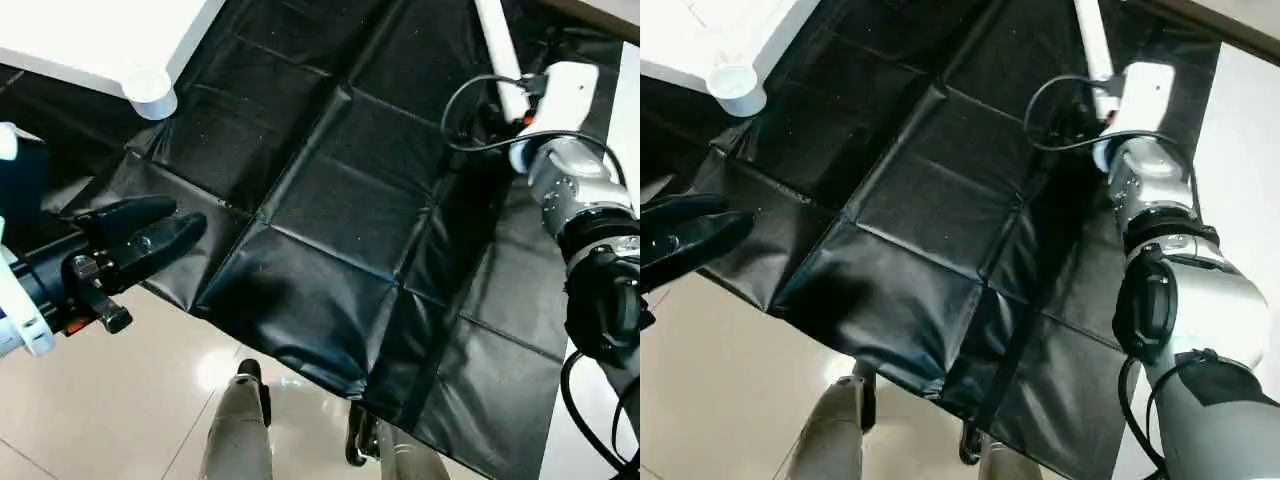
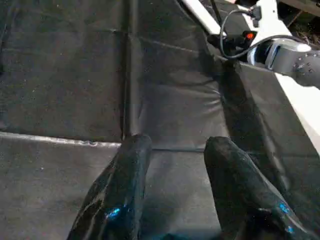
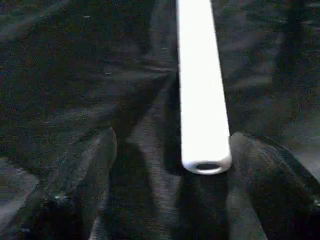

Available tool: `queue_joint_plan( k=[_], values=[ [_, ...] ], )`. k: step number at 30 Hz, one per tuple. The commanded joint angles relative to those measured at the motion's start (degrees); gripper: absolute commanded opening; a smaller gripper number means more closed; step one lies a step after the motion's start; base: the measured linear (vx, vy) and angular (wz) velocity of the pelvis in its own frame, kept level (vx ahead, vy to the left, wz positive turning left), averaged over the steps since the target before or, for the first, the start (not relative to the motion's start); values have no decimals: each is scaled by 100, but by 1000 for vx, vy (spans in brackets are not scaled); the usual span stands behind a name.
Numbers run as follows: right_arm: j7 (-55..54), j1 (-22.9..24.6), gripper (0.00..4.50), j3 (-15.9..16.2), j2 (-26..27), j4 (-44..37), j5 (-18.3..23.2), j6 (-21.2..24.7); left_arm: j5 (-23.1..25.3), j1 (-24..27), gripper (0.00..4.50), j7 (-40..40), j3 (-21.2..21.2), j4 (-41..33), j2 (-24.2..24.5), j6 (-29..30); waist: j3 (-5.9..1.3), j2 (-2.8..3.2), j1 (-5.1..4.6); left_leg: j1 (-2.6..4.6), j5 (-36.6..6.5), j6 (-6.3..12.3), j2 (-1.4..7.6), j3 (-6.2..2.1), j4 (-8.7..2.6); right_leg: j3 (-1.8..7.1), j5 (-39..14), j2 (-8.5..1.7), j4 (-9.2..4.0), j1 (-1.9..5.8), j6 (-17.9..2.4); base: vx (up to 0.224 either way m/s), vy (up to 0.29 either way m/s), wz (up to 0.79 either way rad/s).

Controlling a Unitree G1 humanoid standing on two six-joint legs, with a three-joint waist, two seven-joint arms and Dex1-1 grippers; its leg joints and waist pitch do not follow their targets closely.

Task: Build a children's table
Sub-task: Pick table leg

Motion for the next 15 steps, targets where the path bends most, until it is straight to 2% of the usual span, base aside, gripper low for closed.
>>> queue_joint_plan(
  k=[1, 11, 12, 15],
  values=[
    [240, -13, 395, 60, -132, 56, -61, 44, -109, 79, 205, 102, 23, -139, 115, -94, -555, 73, 14, 268, 244, -1117, -94, 2, -237, 116, 2257, -134, -210, 493, -571, 0, 0, 0],
    [-15, -9, 395, 195, -168, 67, -287, 130, -44, 63, 205, 120, -71, -132, 184, -202, -575, 81, 12, 269, 372, -1179, -110, 3, -218, 113, 2357, -129, -199, 510, -578, 0, 0, 0],
    [-318, 26, 395, 260, -171, 79, -401, 220, -49, 117, 205, 141, -51, -140, 224, -258, -571, 66, 13, 267, 397, -1202, -111, 2, -219, 114, 2346, -129, -203, 514, -563, 0, 0, 0],
    [-591, 59, 395, 246, -153, 90, -401, 314, -45, 180, 205, 153, -24, -148, 251, -309, -575, 72, 9, 270, 417, -1244, -111, 3, -216, 113, 2361, -122, -197, 504, -537, 0, 0, 0]
  ],
)
